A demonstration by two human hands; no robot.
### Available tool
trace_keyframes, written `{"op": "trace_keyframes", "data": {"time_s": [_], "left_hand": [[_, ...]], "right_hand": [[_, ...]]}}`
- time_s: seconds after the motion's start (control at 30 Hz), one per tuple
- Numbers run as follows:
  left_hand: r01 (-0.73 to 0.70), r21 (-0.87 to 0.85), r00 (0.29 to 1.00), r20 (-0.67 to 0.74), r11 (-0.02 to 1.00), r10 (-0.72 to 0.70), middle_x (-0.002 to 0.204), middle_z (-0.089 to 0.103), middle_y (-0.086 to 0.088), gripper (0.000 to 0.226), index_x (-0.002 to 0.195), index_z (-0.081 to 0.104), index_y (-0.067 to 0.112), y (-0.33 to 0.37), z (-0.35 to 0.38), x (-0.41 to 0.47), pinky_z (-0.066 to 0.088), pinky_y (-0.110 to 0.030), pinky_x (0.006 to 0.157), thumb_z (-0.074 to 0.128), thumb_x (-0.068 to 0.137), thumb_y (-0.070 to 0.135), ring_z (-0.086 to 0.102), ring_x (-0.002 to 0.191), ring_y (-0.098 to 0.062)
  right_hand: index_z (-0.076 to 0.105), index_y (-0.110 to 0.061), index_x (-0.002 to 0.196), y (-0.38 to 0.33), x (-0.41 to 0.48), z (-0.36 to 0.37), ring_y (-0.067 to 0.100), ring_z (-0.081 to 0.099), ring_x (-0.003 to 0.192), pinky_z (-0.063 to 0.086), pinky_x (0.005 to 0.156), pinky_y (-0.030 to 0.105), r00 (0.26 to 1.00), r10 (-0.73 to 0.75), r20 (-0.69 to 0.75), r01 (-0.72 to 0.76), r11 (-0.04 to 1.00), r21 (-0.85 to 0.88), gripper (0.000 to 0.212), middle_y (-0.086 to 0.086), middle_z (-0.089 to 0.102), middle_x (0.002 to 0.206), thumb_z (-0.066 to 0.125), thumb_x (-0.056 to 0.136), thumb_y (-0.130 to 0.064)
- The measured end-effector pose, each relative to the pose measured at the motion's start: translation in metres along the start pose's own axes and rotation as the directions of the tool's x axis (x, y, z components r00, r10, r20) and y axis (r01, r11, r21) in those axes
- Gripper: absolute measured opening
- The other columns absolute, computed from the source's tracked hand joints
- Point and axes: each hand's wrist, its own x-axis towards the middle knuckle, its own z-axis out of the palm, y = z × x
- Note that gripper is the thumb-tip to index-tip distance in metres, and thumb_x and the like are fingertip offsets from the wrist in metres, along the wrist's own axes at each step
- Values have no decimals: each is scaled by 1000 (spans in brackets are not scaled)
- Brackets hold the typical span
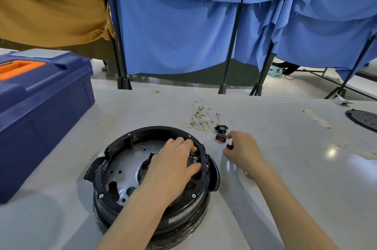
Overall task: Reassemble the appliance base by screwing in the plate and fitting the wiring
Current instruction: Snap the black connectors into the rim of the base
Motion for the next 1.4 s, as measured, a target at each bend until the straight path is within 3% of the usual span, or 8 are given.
{"op": "trace_keyframes", "data": {"time_s": [0.13,0.3,0.37,0.47,0.67,0.87,1.0,1.4], "left_hand": [[7,-10,1000,15,1000,-7,108,53,15,25,114,56,29,1,-3,-1,45,-34,87,59,91,38,46,108,-8],[81,-82,997,11,993,-80,100,59,16,35,116,62,35,-1,-6,-3,48,-34,85,67,86,19,54,102,-8],[99,-196,995,12,976,-98,85,62,16,28,97,65,37,0,-8,-4,51,-37,81,76,78,19,59,87,-8],[117,-320,992,85,940,-95,65,66,15,24,71,65,32,-2,-11,-4,54,-32,72,83,67,17,63,69,-6],[113,-426,973,230,898,-14,66,71,5,20,80,76,26,-2,-9,-6,49,-13,61,76,73,7,60,56,2],[202,-539,957,288,818,-47,61,69,7,17,76,73,22,-5,-10,-3,47,-16,60,65,91,18,68,62,-6],[249,-591,920,392,767,3,78,76,1,40,83,78,27,-6,-17,-5,56,-27,77,80,57,57,71,75,-11],[267,-554,914,406,789,-25,76,75,6,57,82,76,27,-4,-20,-5,55,-27,76,90,35,57,68,70,-3]], "right_hand": [[67,-2,101,-9,-15,-22,31,70,74,53,64,30,1000,4,12,-9,925,379,25,15,70,84,66,76,-3],[75,-2,90,-15,-40,-46,25,74,69,57,64,20,988,-111,103,-19,584,812,20,22,73,80,65,78,9],[76,-4,84,-16,-49,-49,30,73,77,59,70,26,973,-194,126,-21,469,883,22,26,71,83,64,78,14],[75,-8,81,-16,-54,-47,33,71,81,60,77,33,952,-273,139,-6,437,900,28,20,67,86,67,74,18],[75,-7,83,-12,-53,-46,38,69,85,59,80,35,945,-297,139,-33,336,941,25,17,68,84,73,63,8],[74,-4,93,-4,-49,-48,31,68,83,59,80,43,910,-379,170,-9,392,920,32,17,71,88,76,67,15],[75,-10,86,2,-46,-54,28,70,87,57,81,29,896,-407,178,62,510,858,28,13,73,88,84,64,6],[73,-3,83,2,-46,-58,21,68,78,53,74,24,838,-488,245,164,653,739,17,13,72,81,79,70,7]]}}
